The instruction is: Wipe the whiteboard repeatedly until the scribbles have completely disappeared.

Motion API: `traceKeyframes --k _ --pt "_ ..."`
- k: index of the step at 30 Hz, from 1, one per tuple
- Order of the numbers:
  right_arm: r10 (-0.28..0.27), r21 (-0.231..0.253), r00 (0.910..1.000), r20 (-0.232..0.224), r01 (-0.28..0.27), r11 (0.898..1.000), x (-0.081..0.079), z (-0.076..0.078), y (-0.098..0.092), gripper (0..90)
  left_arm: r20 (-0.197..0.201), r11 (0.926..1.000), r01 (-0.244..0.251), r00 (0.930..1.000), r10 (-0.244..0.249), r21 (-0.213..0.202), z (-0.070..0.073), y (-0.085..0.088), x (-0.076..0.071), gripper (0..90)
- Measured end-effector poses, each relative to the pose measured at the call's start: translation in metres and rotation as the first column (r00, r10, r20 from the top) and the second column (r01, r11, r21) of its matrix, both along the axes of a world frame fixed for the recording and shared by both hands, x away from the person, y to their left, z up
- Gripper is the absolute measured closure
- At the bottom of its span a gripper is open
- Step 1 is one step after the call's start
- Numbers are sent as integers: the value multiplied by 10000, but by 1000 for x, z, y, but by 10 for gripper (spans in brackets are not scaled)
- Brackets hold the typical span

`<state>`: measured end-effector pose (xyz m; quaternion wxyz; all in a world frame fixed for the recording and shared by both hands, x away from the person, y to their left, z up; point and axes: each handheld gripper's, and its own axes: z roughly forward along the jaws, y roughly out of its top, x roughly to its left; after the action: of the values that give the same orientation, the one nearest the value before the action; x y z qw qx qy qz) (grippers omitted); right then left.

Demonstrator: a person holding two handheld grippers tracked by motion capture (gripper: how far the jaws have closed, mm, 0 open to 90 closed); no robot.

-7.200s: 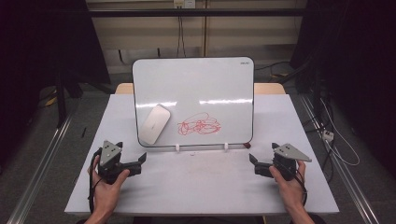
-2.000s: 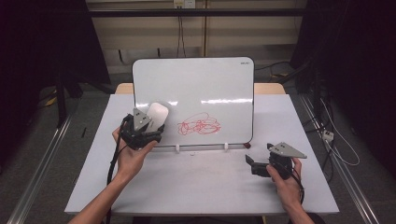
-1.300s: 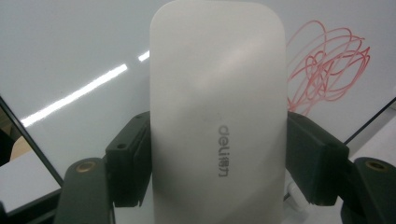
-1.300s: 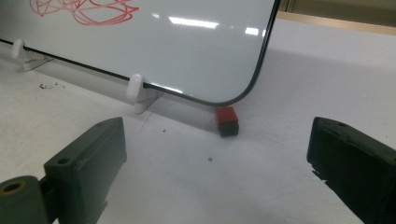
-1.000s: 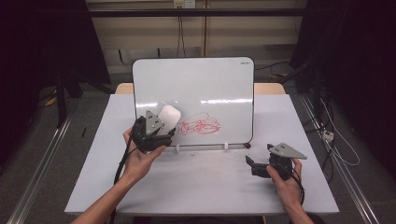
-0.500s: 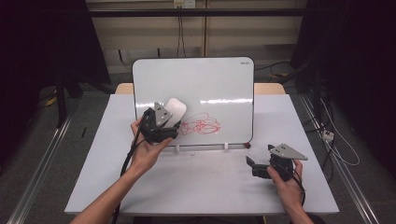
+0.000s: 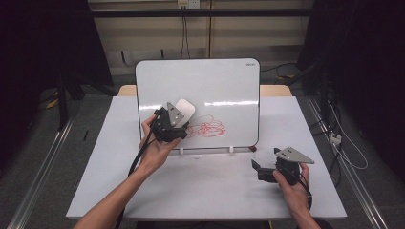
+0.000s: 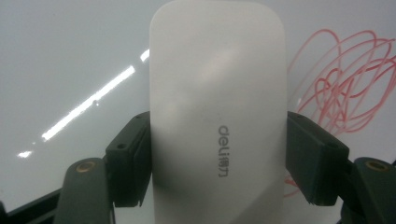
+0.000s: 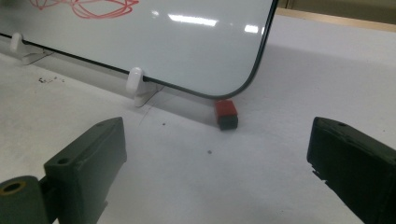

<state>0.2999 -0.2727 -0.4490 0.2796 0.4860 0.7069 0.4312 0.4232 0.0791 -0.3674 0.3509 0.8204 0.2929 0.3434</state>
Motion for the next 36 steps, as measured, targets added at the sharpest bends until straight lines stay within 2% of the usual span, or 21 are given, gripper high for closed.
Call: traceKeyframes --k 1,2,3,4,17,20,21,30,36 --pt "11 8 10000 -4 -11 10000 0 0 0 47 -6 10000 -66 10000 65 -32 -1 -1 0 308" --pt "11 24 10000 -12 -11 10000 0 0 0 47 74 9998 -91 9999 89 158 -2 -2 1 308" --pt "32 13 10000 -1 -32 10000 0 0 0 47 74 9998 -91 9999 89 158 -2 -2 1 306" --pt "37 5 10000 -16 -37 10000 0 0 0 47 316 9986 -131 9994 115 522 -5 -5 0 306" --pt "83 -12 10000 -33 -84 10000 0 -1 1 47 424 9980 -264 9988 241 566 -6 -7 -2 306" --pt "112 -41 9999 -44 -112 9999 1 -1 2 47 437 9984 -334 9986 313 461 -8 -9 -2 306" --pt "122 -52 9999 -30 -122 9999 1 -1 3 47 418 9972 -185 9990 154 725 -8 -10 -4 306" --pt "134 -45 9999 -32 -134 9999 0 -1 3 47 462 9967 -222 9988 187 779 -12 -14 -6 306" --pt "137 -42 9999 -36 -137 9999 0 -1 3 47 468 9953 -63 9989 18 967 -18 -18 -11 306"
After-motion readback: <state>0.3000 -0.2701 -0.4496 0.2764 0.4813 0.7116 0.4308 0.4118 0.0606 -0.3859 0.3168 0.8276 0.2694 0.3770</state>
